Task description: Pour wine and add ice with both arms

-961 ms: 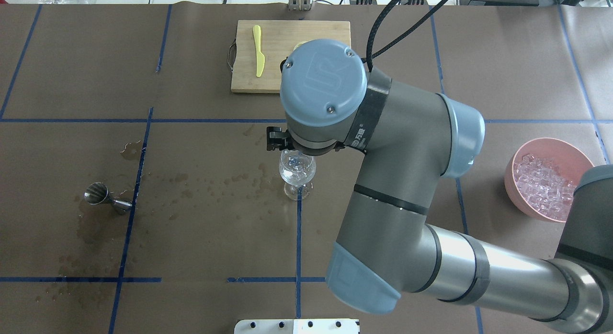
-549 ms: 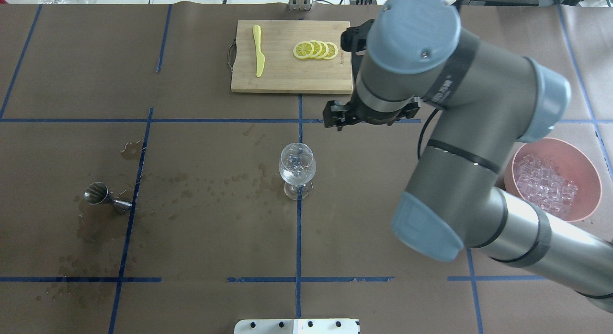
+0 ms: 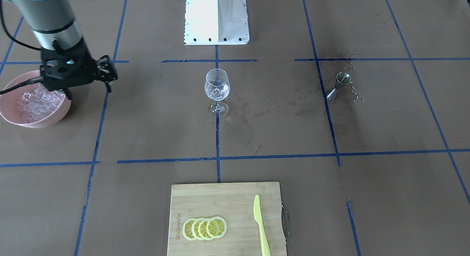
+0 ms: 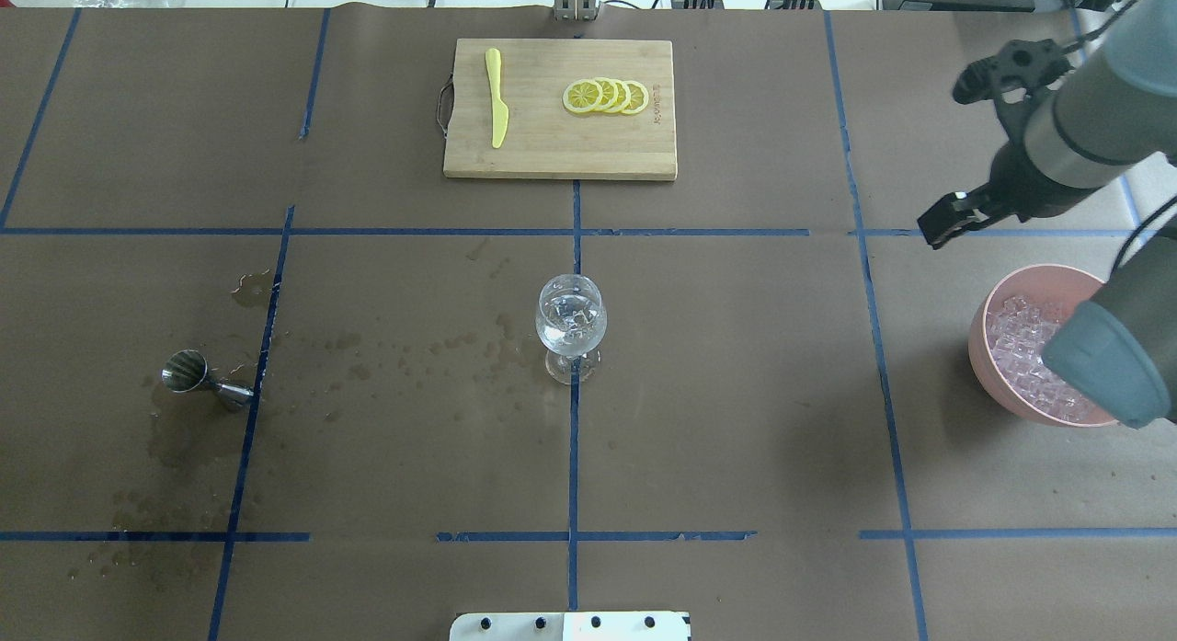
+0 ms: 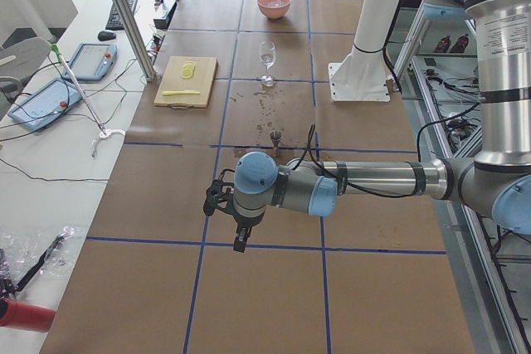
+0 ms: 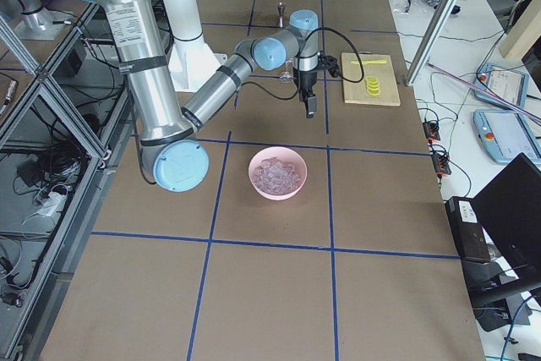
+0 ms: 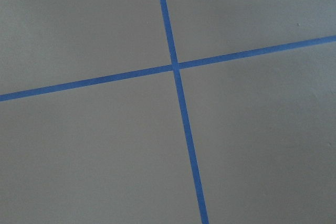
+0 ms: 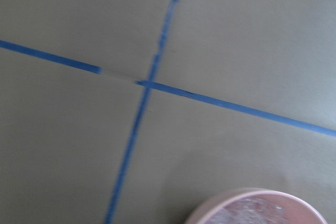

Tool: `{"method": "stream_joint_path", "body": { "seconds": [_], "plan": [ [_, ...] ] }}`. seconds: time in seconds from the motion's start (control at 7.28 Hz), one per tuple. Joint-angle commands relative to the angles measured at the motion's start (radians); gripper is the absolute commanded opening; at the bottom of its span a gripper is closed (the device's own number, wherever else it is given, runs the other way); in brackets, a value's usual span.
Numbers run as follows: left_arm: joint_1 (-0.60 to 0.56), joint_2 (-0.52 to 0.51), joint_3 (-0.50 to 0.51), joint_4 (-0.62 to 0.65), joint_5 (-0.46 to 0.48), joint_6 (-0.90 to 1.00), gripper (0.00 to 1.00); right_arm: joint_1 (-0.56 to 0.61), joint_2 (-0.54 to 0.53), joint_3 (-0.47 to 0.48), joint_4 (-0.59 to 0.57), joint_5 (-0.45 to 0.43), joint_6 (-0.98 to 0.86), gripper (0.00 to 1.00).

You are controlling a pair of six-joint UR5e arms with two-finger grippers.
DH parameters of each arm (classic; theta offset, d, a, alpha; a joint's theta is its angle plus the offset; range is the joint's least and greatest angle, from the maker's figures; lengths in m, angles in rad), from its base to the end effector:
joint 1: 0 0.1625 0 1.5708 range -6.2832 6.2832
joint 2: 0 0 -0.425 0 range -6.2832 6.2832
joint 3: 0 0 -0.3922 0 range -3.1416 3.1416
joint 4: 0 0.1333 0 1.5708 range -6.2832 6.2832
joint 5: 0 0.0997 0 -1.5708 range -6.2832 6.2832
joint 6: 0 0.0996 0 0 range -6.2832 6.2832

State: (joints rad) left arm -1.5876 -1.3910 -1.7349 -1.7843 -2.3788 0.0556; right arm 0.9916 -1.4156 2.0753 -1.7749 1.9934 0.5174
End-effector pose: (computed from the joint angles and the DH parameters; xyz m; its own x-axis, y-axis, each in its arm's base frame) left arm -0.0685 -0.4263 0.6347 0.6931 0.1847 -0.6968 -0.0221 0.9716 0.2356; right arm -0.1991 -0.4733 0.3797 0.8206 -0.1934 0.5377 0.0985 0.9748 0.2002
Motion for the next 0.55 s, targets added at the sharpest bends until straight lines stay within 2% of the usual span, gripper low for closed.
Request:
{"method": "stream_joint_path", "body": {
  "seconds": [0.0, 0.14, 0.41],
  "plan": [
    [0.000, 0.000, -0.003, 0.000, 0.000, 0.001, 1.00, 0.218, -0.202, -0.073, 0.116, 0.022, -0.064, 1.00],
    [0.001, 0.000, -0.003, 0.002, 0.000, 0.001, 1.00, 0.301, -0.213, -0.105, 0.118, 0.086, -0.135, 1.00],
    [0.001, 0.000, -0.005, 0.002, -0.002, 0.001, 1.00, 0.389, -0.293, -0.110, 0.118, 0.116, -0.413, 1.00]
  ]
}}
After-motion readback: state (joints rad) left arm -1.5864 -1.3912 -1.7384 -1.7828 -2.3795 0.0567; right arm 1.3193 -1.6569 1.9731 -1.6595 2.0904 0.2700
